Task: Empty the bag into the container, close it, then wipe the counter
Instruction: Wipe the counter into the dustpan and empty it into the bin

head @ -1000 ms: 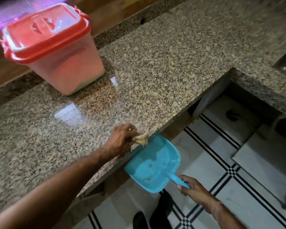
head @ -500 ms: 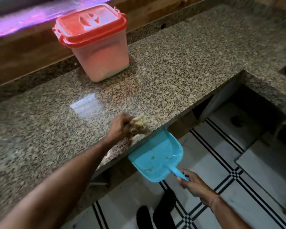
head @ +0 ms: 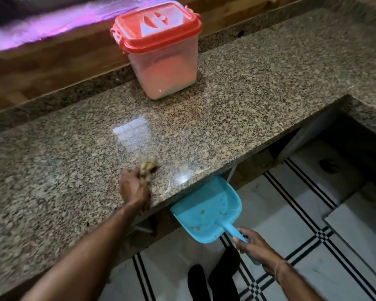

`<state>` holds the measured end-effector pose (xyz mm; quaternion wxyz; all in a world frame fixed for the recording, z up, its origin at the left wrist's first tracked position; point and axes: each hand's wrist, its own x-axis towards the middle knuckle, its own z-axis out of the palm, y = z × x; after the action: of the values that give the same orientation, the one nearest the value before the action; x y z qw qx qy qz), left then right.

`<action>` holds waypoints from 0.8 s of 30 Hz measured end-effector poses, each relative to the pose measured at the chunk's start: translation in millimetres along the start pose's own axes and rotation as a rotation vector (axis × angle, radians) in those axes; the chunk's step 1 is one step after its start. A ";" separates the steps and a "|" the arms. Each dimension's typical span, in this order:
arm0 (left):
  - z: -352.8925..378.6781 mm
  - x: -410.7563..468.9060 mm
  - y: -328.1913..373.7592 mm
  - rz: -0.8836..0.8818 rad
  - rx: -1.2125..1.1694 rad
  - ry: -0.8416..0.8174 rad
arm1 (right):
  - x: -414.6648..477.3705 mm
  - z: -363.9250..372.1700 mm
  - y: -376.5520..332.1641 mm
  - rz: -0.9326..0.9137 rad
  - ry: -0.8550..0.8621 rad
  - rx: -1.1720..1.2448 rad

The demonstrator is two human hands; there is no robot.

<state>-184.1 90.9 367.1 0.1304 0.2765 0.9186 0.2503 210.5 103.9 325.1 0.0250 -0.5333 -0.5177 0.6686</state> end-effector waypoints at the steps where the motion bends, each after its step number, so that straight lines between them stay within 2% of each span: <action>1: 8.8 -7.7 16.4 0.055 -0.037 -0.033 | 1.6 2.4 0.4 0.001 0.000 -0.012; 4: 32.6 -31.2 61.4 0.207 -0.132 -0.101 | 4.1 7.0 -0.6 0.010 0.010 -0.015; 7: 49.1 -39.7 83.5 0.340 -0.145 -0.239 | 2.6 9.5 -4.3 0.010 0.003 -0.017; 9: 47.0 -35.4 84.4 0.301 -0.218 -0.237 | 0.3 8.0 -5.9 0.005 0.003 -0.023; 12: 22.2 -22.3 61.0 0.153 -0.302 -0.109 | -2.5 3.7 -10.1 -0.016 0.011 -0.026; 16: -18.2 -8.6 -7.2 0.032 -0.102 0.019 | -2.2 0.7 -18.4 -0.017 0.019 -0.034; 20: -19.6 -37.1 -27.8 0.131 0.141 0.026 | 1.2 0.1 -26.3 -0.019 -0.014 -0.058; 24: 3.1 -66.6 -7.7 0.106 0.153 0.027 | 6.8 -1.3 -30.9 -0.009 -0.067 -0.093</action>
<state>-132.2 48.4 367.2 0.0830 0.3306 0.9208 0.1897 192.5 123.1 342.8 -0.0140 -0.5087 -0.5511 0.6613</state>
